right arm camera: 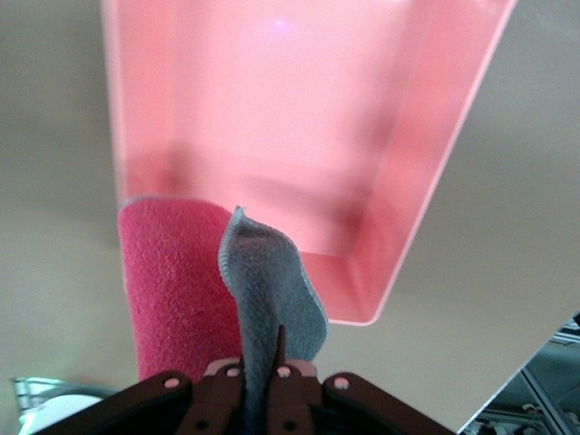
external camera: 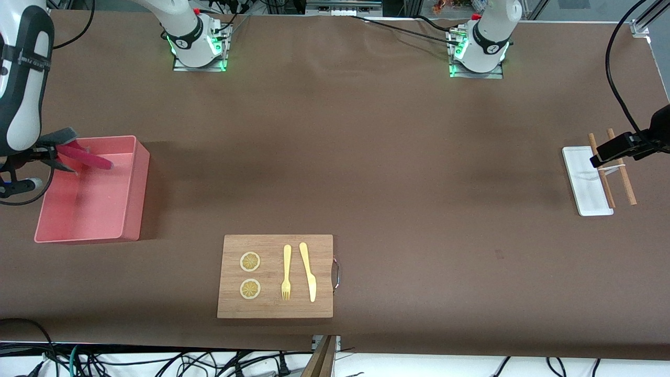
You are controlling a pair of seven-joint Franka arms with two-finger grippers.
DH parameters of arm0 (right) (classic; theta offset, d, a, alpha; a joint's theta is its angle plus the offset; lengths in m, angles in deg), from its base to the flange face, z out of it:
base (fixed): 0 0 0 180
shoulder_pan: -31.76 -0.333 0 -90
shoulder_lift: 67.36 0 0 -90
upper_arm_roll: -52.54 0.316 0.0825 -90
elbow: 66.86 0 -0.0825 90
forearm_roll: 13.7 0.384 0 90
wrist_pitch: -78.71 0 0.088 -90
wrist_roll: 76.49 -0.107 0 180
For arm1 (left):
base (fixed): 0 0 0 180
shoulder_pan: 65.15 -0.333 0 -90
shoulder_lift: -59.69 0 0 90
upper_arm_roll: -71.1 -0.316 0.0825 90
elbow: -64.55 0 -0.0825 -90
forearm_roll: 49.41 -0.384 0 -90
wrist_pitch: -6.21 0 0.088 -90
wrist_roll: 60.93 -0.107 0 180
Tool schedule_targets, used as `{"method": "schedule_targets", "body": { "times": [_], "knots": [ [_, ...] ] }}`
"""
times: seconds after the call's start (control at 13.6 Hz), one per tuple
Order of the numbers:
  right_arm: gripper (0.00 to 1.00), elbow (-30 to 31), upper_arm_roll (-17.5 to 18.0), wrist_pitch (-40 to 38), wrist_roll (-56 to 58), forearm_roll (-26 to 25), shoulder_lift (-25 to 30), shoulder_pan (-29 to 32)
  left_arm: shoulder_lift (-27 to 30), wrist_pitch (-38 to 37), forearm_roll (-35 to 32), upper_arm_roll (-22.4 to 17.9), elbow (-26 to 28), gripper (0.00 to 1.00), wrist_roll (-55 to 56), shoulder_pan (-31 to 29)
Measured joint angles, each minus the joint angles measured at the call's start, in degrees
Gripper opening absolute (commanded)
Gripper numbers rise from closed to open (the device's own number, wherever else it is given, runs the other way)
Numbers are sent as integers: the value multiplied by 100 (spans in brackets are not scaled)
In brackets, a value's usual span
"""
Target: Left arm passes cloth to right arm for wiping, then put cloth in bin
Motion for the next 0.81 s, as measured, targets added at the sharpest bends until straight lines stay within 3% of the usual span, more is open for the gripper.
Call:
{"method": "schedule_targets", "body": {
  "times": [0.44, 0.59, 0.81],
  "knots": [
    [4, 206, 65, 637, 95, 566, -1059, 210, 0, 0, 0, 5, -10, 100, 0, 0],
    [100, 241, 108, 747, 95, 646, -1238, 238, 0, 5, 0, 7, -36, 100, 0, 0],
    [100, 232, 142, 761, 95, 800, -1269, 251, 0, 7, 0, 12, -118, 100, 0, 0]
  ]
}}
